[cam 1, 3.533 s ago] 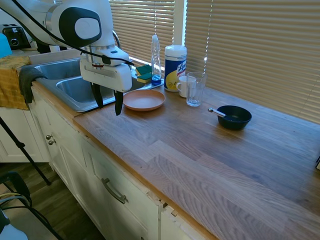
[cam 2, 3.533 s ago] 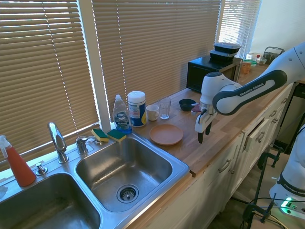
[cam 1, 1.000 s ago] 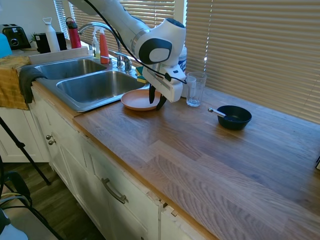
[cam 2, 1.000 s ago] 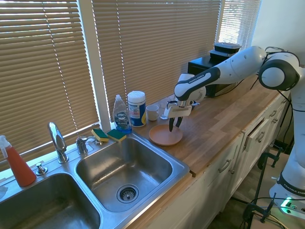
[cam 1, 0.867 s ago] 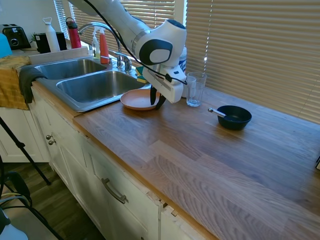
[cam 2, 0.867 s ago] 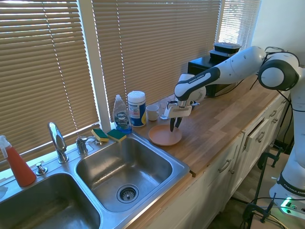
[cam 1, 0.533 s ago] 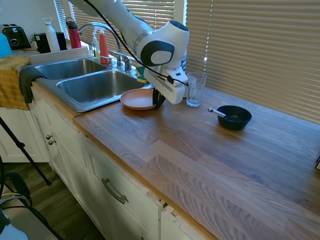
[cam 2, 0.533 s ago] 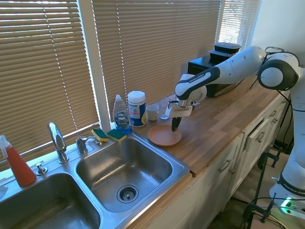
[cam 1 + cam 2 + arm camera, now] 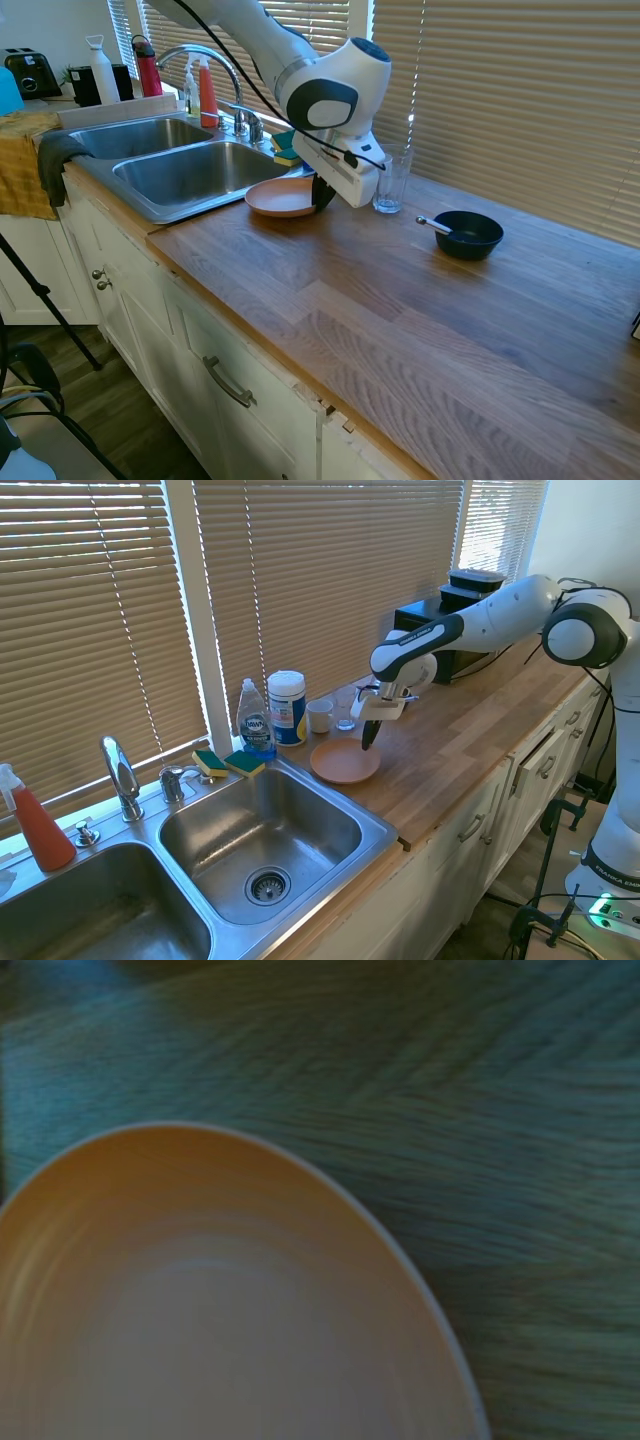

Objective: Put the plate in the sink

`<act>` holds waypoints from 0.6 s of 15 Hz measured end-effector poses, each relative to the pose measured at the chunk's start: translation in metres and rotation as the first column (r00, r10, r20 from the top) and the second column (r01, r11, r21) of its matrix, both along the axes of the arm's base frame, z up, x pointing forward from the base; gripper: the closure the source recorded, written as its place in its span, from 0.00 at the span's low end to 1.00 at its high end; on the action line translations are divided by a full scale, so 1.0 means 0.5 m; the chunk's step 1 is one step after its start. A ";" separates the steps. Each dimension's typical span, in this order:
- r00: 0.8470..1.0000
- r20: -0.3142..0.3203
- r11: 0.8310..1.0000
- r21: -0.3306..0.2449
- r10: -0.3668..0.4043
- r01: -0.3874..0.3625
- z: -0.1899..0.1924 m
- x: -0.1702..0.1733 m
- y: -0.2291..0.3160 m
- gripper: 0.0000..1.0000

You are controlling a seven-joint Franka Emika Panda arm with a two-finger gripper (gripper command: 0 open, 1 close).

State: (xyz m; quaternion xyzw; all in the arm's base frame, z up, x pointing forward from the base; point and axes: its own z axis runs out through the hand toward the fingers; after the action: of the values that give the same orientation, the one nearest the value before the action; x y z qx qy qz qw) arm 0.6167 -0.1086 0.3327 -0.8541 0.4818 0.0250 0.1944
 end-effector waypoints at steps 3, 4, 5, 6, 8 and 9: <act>0.999 0.034 1.000 0.001 0.022 -0.022 0.063 -0.009 0.010 1.00; 0.998 0.049 0.999 -0.006 0.043 -0.043 0.088 -0.010 0.032 1.00; 0.996 0.057 0.998 -0.019 0.064 -0.063 0.112 -0.012 0.063 1.00; 0.995 0.059 0.996 -0.040 0.085 -0.083 0.137 -0.012 0.106 1.00; 0.992 0.054 0.990 -0.087 0.117 -0.112 0.182 -0.010 0.212 1.00; 0.990 0.049 0.986 -0.108 0.129 -0.123 0.200 -0.006 0.265 1.00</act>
State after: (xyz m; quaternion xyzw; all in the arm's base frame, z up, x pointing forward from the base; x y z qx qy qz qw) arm 0.6138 0.0241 0.4324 -0.8923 0.4217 -0.0119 0.1608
